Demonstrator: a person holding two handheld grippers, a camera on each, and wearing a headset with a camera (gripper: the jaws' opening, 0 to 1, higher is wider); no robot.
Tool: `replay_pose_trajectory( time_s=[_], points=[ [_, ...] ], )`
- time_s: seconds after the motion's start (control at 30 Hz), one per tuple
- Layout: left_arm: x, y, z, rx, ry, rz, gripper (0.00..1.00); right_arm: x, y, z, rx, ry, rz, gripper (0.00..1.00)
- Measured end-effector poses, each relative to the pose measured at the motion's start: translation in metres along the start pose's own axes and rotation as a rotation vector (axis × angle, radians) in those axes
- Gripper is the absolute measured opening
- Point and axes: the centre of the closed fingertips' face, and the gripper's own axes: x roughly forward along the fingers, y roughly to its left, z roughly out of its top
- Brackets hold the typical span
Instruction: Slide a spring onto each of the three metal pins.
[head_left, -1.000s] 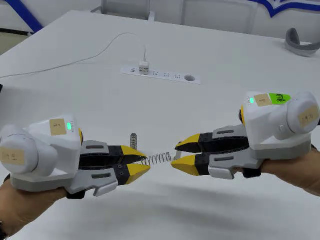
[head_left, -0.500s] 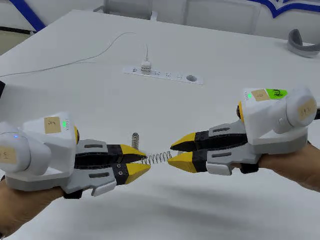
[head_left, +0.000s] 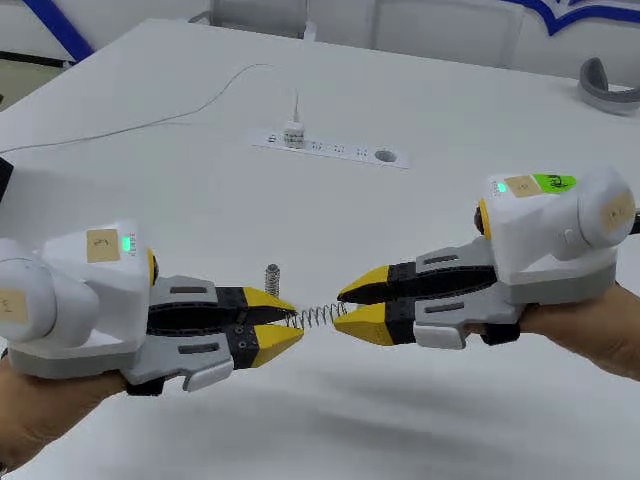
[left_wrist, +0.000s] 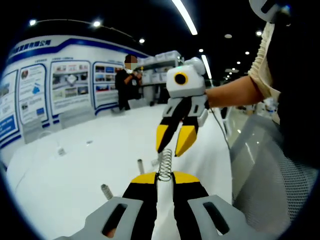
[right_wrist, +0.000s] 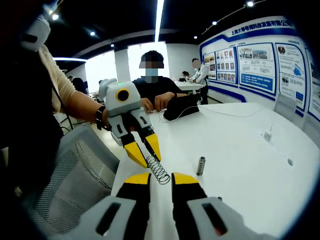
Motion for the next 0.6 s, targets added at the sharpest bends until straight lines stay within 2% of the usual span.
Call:
replay_pose_trajectory(
  time_s=[0.6],
  points=[
    [-0.0029,-0.0040,0.0077,-0.017,-0.032,-0.019,0.10,0.0002,0.0025,0.0017,0.015,-0.013,0.051,0.16]
  ],
)
